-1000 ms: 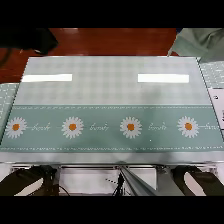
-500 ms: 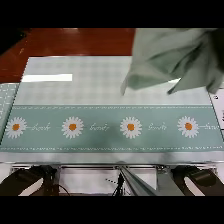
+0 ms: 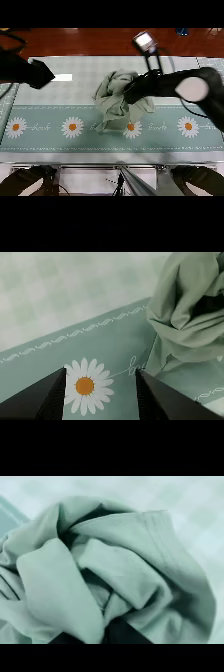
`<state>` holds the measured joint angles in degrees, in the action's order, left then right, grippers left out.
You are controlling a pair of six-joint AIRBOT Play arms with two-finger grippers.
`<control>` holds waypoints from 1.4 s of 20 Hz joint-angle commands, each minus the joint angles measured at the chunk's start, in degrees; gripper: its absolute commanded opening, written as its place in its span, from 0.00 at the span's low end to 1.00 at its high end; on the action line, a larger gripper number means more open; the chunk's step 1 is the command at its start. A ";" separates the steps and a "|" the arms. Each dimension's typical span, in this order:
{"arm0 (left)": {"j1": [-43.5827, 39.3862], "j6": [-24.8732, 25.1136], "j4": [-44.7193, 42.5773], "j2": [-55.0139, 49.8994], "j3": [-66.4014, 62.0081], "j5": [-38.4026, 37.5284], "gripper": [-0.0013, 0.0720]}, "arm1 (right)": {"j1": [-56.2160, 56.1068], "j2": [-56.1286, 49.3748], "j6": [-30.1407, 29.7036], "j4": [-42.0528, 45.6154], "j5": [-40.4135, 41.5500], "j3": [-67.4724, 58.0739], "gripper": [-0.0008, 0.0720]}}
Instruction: Fold the shirts.
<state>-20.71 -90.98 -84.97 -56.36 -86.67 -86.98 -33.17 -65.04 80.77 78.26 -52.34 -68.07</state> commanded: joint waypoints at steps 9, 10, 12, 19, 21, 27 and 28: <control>0.02 4.81 14.49 -1.70 30.82 17.84 0.72 | -0.09 -8.83 0.68 15.69 -7.67 -0.09 0.67; 0.04 5.77 14.49 -1.97 31.45 17.88 0.72 | 0.96 -5.84 1.49 19.82 -9.03 -0.07 0.69; 0.11 8.11 14.47 -2.12 33.48 17.88 0.72 | 5.44 0.63 3.17 26.47 -11.21 -0.07 0.69; 9.44 19.96 35.89 -2.19 50.51 21.24 0.77 | 44.52 10.25 -3.63 3.23 -16.02 4.50 0.69; 14.23 24.06 44.28 -3.45 54.80 22.08 0.77 | 53.51 10.27 -7.50 -9.51 -15.08 8.59 0.69; 14.95 31.80 54.93 -14.53 56.39 23.06 0.77 | 59.10 10.25 -12.79 -16.63 -14.19 16.65 0.69; 14.56 32.70 56.98 -16.22 56.33 23.76 0.77 | 59.10 10.25 -12.79 -16.79 -14.23 16.96 0.69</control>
<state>-6.22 -63.18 -35.83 -68.01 -31.09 -64.23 23.77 -54.96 70.04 65.54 -66.65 -53.56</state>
